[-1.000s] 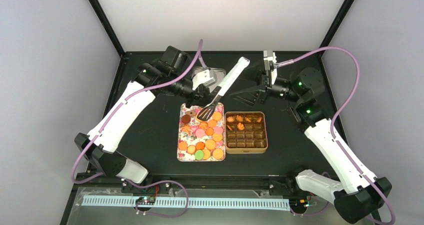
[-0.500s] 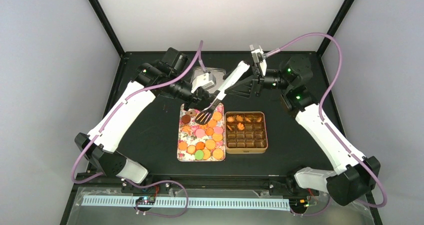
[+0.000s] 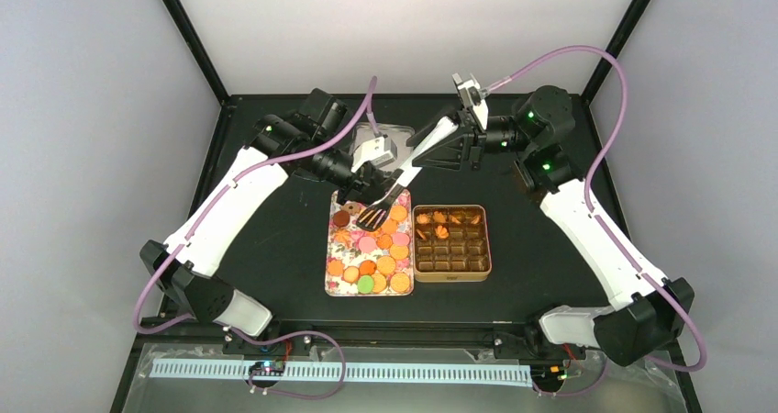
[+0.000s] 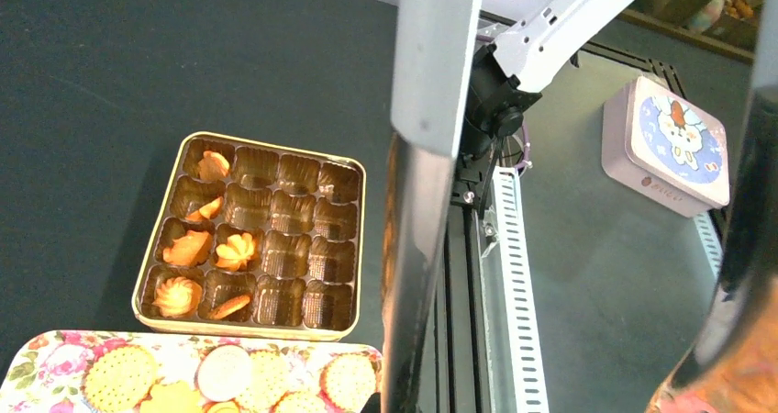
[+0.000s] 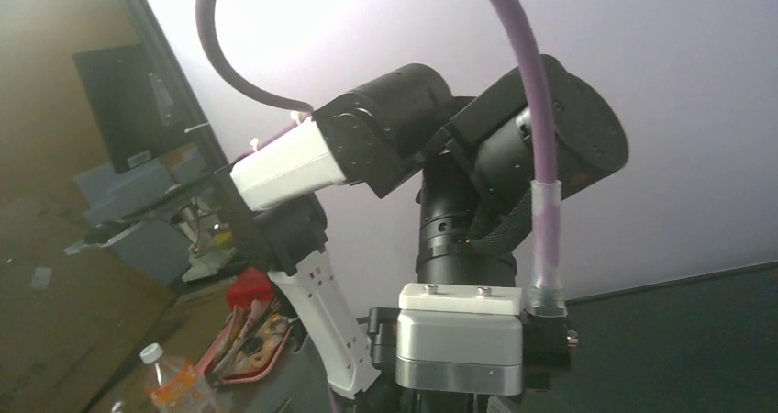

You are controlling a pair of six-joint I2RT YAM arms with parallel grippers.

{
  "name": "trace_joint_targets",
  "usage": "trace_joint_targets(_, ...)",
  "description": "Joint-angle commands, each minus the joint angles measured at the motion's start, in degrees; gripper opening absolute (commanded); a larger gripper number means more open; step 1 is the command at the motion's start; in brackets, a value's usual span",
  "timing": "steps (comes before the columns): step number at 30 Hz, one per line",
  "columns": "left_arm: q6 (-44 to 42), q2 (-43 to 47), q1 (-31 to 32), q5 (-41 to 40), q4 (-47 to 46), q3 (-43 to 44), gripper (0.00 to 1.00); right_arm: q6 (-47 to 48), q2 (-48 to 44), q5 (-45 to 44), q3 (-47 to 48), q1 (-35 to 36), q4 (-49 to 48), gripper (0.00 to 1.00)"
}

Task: Pack the cookies
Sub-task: Pass from the left arm to the right

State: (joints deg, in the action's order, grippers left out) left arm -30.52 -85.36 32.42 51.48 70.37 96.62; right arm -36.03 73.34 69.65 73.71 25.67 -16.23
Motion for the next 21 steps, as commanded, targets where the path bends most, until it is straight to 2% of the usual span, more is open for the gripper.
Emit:
trace_joint_targets(1,-2.07,-0.2,-0.11,1.67,1.28,3.31,0.02,0.42,0.98,4.39,1.78,-0.17,3.14,0.55)
trace_joint_targets(9,-2.52,-0.07,-0.12,1.63,2.41,4.53,0.02,9.04,1.01,4.32,2.28,-0.18,14.78,0.53)
trace_joint_targets(15,-1.98,-0.2,-0.14,1.43,2.01,4.72,0.02,0.8,1.09,4.12,0.46,-0.05,4.46,0.49)
trace_joint_targets(21,-1.95,-0.71,-0.01,1.6,1.9,4.88,0.02,-0.99,2.07,4.24,0.56,1.15,2.24,0.49)
